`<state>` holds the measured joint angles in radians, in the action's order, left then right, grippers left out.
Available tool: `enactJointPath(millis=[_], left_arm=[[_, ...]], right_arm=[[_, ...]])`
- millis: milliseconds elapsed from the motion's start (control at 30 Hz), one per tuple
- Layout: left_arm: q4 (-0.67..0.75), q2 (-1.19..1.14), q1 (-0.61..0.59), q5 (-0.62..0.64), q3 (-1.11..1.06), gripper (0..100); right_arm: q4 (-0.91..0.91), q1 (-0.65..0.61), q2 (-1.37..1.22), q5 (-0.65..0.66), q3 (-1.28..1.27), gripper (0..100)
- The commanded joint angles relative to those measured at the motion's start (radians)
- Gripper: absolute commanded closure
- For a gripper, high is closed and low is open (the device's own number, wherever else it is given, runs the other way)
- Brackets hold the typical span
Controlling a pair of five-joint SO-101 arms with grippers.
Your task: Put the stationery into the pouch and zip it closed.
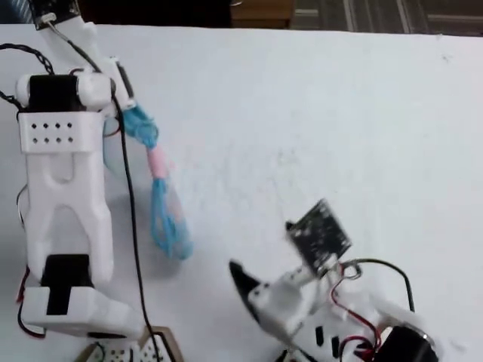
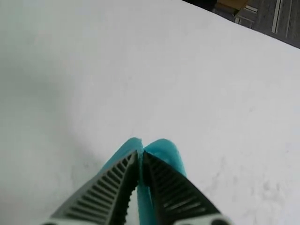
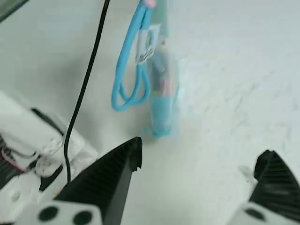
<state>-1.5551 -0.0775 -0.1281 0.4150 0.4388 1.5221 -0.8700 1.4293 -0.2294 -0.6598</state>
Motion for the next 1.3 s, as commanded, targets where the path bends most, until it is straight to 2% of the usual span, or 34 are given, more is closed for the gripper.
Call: enactJointPath(millis=[0,200,400,500,667,800,867,900,933,1000,1133,1267], left_arm=[[-0.091,-0.035,0.012,-0.041,0.037,91],[-0.132,-0.035,0.067,-0.043,0.201,80],[-0.207,-0.035,0.275,-0.046,0.399,74],[-0.227,-0.031,0.323,-0.055,0.471,72],[-0.230,0.001,0.302,-0.176,0.543,73],[-0.232,0.116,0.234,-0.279,0.522,86],[-0.235,0.209,0.183,-0.377,0.440,97],[-0.236,0.278,0.157,-0.414,0.370,99],[-0.235,0.361,0.128,-0.423,0.278,96],[-0.219,0.544,0.079,-0.414,0.068,98],[-0.064,0.891,0.047,-0.445,-0.439,98],[0.249,1.227,-0.015,-0.555,-1.065,98]], right_arm=[[-0.074,0.125,-0.016,0.009,-0.005,62.2],[-0.133,0.300,-0.061,0.009,-0.003,62.2],[-0.171,0.501,-0.133,0.009,0.003,62.2],[-0.200,0.593,-0.133,0.009,0.003,62.2],[-0.203,0.714,-0.133,0.009,0.005,62.3],[-0.205,0.783,-0.133,0.011,0.002,67.6],[-0.205,0.826,-0.133,0.035,0.002,75.5],[-0.205,0.852,-0.133,0.072,0.002,80.5],[-0.205,0.878,-0.133,0.120,0.002,86.1],[-0.205,0.937,-0.131,0.233,0.002,97.8],[-0.216,1.007,-0.131,0.404,-0.005,94.9],[-0.328,1.007,-0.131,0.434,-0.140,98.2]])
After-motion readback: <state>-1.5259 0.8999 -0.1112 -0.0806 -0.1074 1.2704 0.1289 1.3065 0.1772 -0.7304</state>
